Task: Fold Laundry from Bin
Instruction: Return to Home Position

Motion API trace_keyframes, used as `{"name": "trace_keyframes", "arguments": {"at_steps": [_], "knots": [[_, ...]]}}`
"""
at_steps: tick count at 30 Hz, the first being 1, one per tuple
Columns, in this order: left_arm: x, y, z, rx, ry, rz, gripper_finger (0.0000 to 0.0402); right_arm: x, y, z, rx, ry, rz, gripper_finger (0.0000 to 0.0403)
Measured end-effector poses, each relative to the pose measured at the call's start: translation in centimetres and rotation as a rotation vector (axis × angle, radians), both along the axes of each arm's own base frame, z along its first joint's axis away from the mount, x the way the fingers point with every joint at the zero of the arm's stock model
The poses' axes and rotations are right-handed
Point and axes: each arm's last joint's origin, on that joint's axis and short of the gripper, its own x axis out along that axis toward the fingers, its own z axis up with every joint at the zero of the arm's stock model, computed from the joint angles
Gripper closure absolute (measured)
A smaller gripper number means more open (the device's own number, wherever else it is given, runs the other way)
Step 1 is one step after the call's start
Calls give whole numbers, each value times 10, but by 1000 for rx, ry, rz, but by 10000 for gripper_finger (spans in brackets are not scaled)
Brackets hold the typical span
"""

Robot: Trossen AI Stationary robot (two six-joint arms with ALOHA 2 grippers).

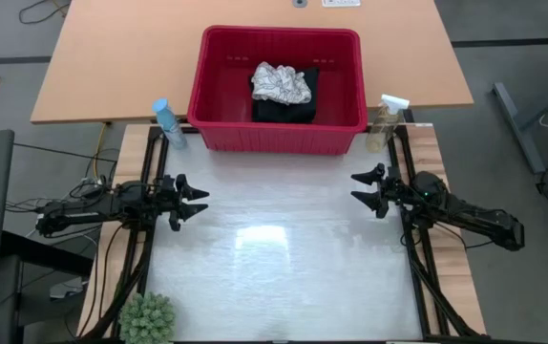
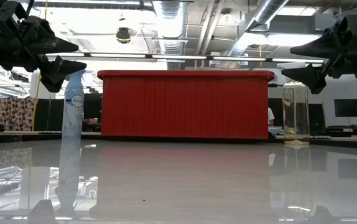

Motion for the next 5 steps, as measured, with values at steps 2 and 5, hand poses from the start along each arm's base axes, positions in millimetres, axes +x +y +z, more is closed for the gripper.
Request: {"name": "trace_keyframes", "arguments": {"at_steps": [2,5], "knots": [[0,0,0,0,0,0,189,0,0,0,0,0,0,49],[0,0,0,0,0,0,189,0,0,0,0,0,0,49]]}}
